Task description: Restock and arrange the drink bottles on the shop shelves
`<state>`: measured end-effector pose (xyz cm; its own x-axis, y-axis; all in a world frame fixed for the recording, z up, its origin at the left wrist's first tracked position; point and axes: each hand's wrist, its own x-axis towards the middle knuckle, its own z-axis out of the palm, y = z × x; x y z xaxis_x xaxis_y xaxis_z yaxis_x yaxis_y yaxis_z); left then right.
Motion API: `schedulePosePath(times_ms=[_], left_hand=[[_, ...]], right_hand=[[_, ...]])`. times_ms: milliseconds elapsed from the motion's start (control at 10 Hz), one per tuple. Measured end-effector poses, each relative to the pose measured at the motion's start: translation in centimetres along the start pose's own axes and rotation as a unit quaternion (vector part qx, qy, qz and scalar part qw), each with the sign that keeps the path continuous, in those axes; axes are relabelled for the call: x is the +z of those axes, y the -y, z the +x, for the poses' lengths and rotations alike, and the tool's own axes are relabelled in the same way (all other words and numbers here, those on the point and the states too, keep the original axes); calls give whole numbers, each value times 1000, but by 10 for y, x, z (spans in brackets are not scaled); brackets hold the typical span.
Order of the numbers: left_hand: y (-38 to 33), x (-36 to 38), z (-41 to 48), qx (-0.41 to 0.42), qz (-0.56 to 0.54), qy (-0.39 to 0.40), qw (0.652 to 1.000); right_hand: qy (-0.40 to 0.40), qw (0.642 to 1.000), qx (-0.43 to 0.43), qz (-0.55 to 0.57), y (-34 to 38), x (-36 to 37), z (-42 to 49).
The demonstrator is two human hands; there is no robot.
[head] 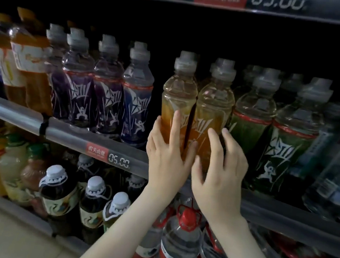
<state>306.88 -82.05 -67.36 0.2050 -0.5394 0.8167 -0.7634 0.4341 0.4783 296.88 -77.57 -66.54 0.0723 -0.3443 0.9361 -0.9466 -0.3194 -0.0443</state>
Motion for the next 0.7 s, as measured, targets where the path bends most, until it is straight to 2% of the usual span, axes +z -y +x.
schedulePosePath(times_ms=[200,300,400,500,600,700], left_hand=[[21,-21,16,7,-43,5,999],[19,-39,30,-5,-45,37,998],[12,-60,41,-22,-42,109,993],[3,-83,49,-38,-19,217,975],[-9,-115,64,-88,-16,375,923],[-31,-146,80,-143,8,491,860]], right_hand=[[41,995,65,68,46,20,25],[111,981,106,115,59,19,39],[179,958,157,158,64,10,56],[281,920,212,173,66,-5,69],[425,844,269,185,76,-28,90],[537,759,301,212,81,-55,122]])
